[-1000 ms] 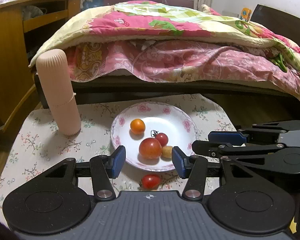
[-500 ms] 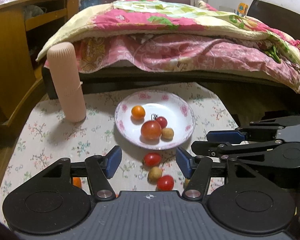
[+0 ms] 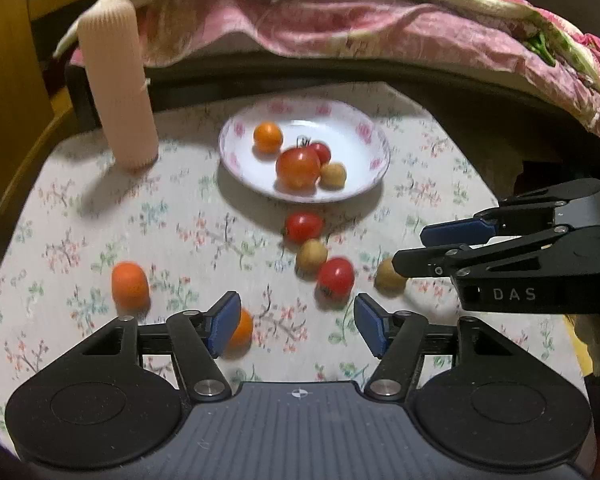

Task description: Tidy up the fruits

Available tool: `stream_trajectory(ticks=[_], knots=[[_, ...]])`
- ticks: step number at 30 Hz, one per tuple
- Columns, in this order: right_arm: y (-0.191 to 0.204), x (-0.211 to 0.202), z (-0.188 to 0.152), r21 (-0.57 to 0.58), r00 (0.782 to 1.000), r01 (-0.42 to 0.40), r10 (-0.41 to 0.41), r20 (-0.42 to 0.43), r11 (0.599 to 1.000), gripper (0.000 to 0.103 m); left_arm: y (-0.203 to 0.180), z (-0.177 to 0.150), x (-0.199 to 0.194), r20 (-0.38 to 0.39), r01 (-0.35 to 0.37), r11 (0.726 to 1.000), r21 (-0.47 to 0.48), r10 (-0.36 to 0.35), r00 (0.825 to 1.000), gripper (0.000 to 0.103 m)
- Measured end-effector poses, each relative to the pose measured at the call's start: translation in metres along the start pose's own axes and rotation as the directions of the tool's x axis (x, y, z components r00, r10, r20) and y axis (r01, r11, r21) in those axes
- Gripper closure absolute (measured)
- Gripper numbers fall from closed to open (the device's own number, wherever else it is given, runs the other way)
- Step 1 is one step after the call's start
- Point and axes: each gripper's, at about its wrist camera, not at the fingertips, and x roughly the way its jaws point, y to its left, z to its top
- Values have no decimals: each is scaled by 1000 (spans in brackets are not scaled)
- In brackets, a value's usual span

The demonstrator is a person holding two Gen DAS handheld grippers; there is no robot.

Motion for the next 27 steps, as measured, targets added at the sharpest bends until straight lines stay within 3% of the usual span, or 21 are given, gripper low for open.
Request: stream_trajectory(ticks=[9, 10, 19, 27], knots=[[-2, 24, -13, -32, 996, -18, 15, -83, 999, 68, 6, -12, 14, -66, 14, 1000, 26, -12, 998, 28], [-1, 27, -14, -40, 996, -13, 9, -87, 999, 64, 7, -13, 15, -67, 11, 1000, 29, -9, 998, 28], [-5, 35, -11, -66, 997, 29, -34, -75, 997, 62, 26, -10, 25, -72, -17, 1000, -16, 16, 997, 25], [-10, 37, -12, -57, 996, 36, -40, -80, 998, 62, 22, -7, 41, -79, -41, 999, 24, 43, 996, 27]])
